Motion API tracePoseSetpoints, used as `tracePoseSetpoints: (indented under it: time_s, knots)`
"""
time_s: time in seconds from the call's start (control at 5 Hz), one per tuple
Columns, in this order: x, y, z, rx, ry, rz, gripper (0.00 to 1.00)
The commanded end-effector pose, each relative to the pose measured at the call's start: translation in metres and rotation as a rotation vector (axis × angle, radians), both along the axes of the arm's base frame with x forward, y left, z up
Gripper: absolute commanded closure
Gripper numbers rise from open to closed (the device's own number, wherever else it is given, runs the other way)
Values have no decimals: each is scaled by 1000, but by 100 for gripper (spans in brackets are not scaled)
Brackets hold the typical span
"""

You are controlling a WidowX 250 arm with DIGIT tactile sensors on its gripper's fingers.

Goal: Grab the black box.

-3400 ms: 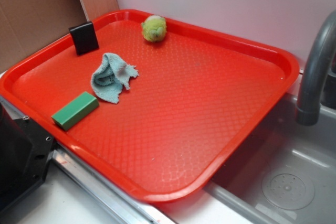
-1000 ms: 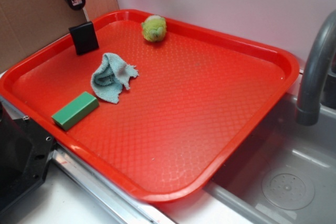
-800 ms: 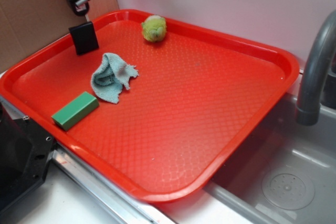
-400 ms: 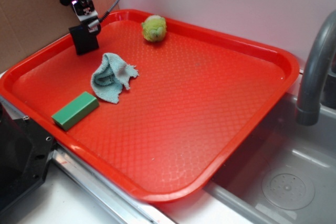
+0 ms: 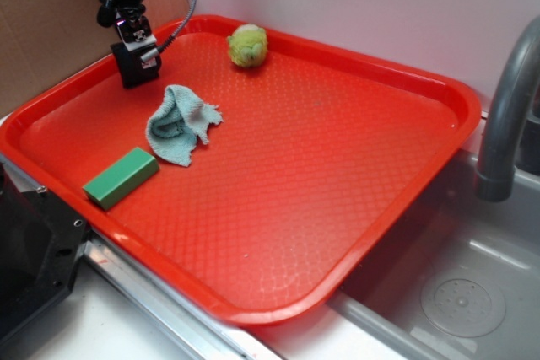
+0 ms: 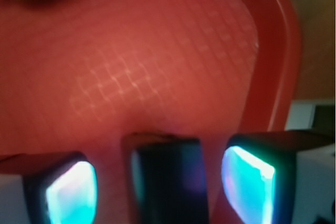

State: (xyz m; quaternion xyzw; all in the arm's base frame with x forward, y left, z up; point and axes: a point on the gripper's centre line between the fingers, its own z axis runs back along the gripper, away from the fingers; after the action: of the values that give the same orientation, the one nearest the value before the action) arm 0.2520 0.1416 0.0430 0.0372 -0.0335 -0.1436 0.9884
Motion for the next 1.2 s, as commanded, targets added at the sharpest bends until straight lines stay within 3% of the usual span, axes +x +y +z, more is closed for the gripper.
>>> tracePoseSetpoints:
  time_s: [0.0,0.2,0.4,1.0]
  knots:
    - [8,-9,-17,-44,20,-46,0]
    - [5,-10,-23,-88,12,-51,0]
    - [5,-8,-24,-87,13,-33,100]
    - [5,-9,-19,-69,-1,-46,100]
